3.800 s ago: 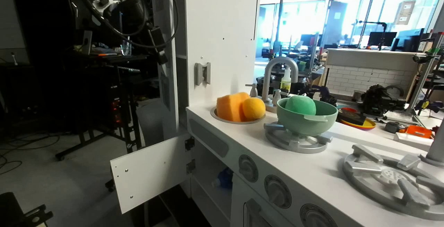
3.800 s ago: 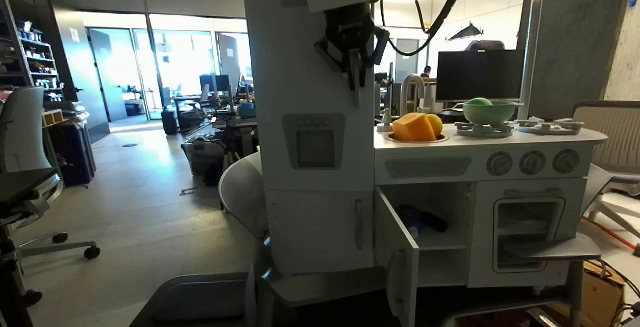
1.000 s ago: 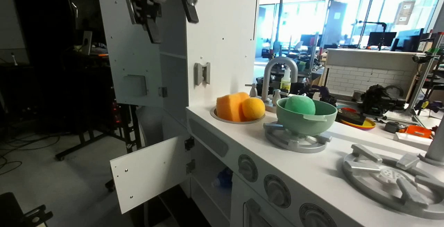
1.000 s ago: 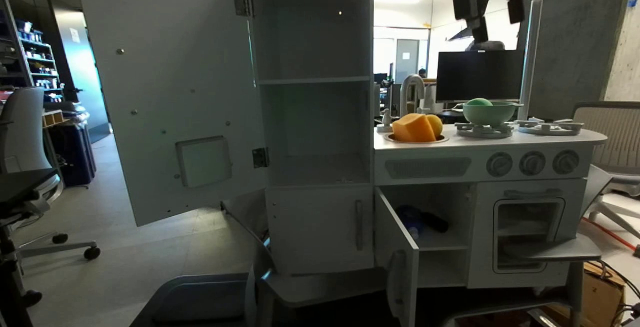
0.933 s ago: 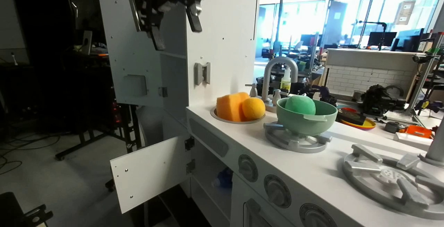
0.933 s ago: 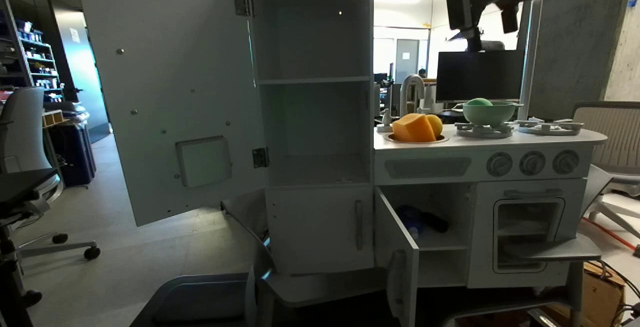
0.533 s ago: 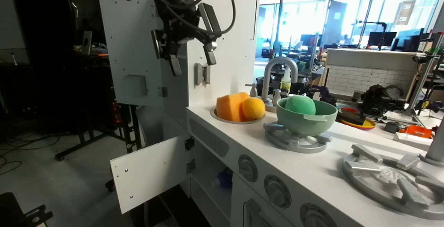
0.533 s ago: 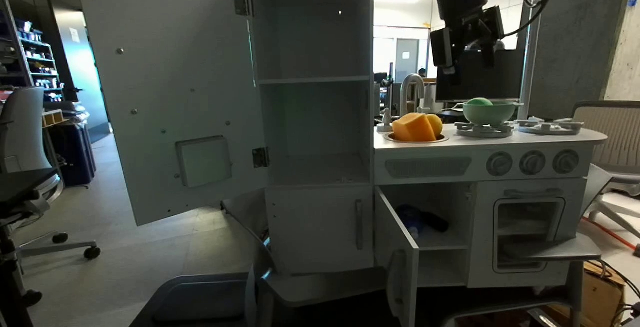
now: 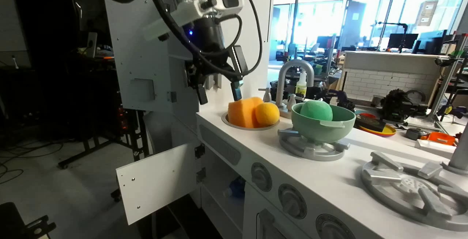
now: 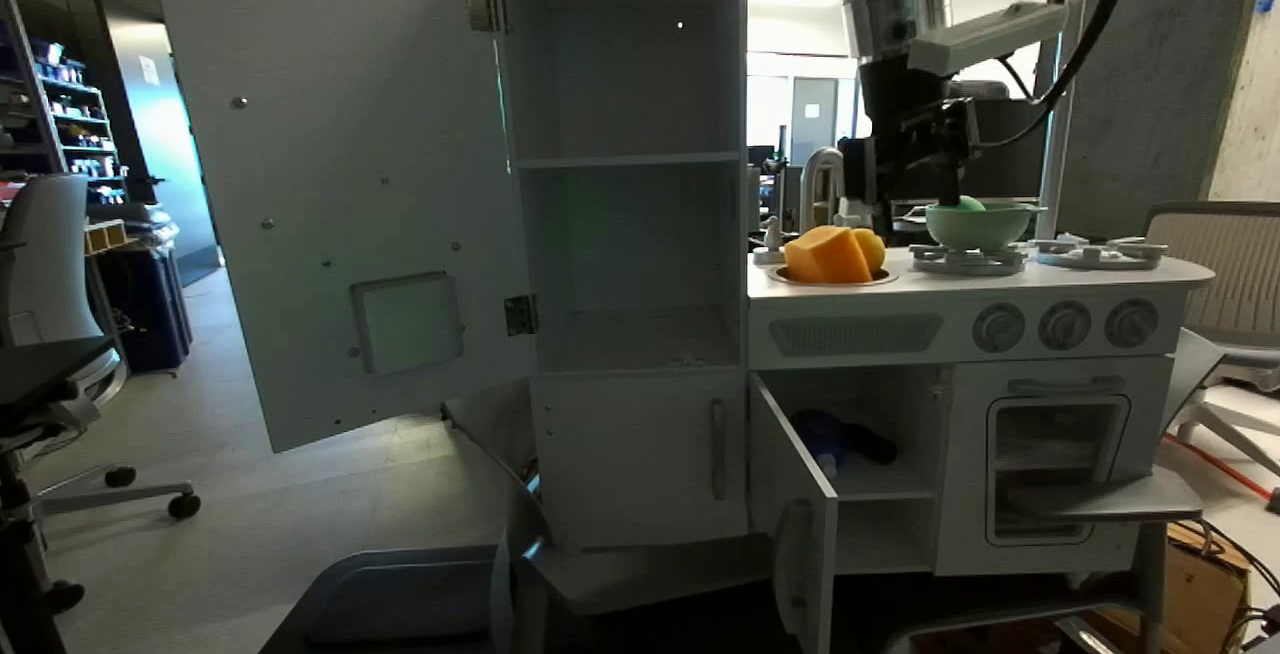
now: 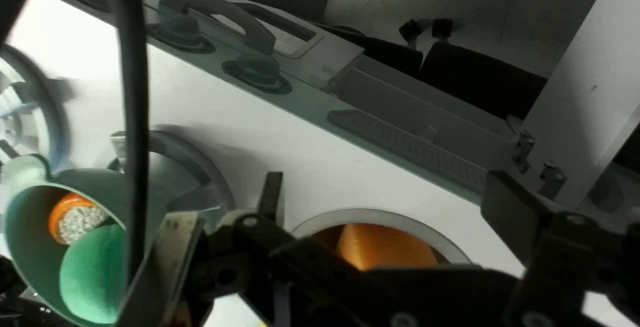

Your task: Open the cabinet and put the yellow objects in the bottom drawer

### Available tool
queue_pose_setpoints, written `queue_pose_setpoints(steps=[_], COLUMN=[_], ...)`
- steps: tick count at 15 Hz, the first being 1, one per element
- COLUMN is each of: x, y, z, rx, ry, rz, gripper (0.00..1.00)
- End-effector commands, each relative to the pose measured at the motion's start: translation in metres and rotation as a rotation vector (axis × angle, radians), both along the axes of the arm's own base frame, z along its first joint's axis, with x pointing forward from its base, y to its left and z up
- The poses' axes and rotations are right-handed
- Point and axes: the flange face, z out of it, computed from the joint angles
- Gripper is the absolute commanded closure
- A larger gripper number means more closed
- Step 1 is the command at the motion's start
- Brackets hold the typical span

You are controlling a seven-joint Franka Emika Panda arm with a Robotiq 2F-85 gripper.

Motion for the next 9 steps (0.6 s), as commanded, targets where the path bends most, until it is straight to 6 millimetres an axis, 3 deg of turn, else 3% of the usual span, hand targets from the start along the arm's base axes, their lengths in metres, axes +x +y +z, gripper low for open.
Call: queue_pose_setpoints(steps=[1,5,9], x=[0.030,0.051,0.068], y=[0.004,0.000,-0.001], z=[-0.014,-0.002,-0.004], rx=[0.043,0.070,0.083], ry=[-0.038,-0.094,-0.117], rz=[-0.008,-0.034,-0.049], gripper=[0.00,0.00,0.00])
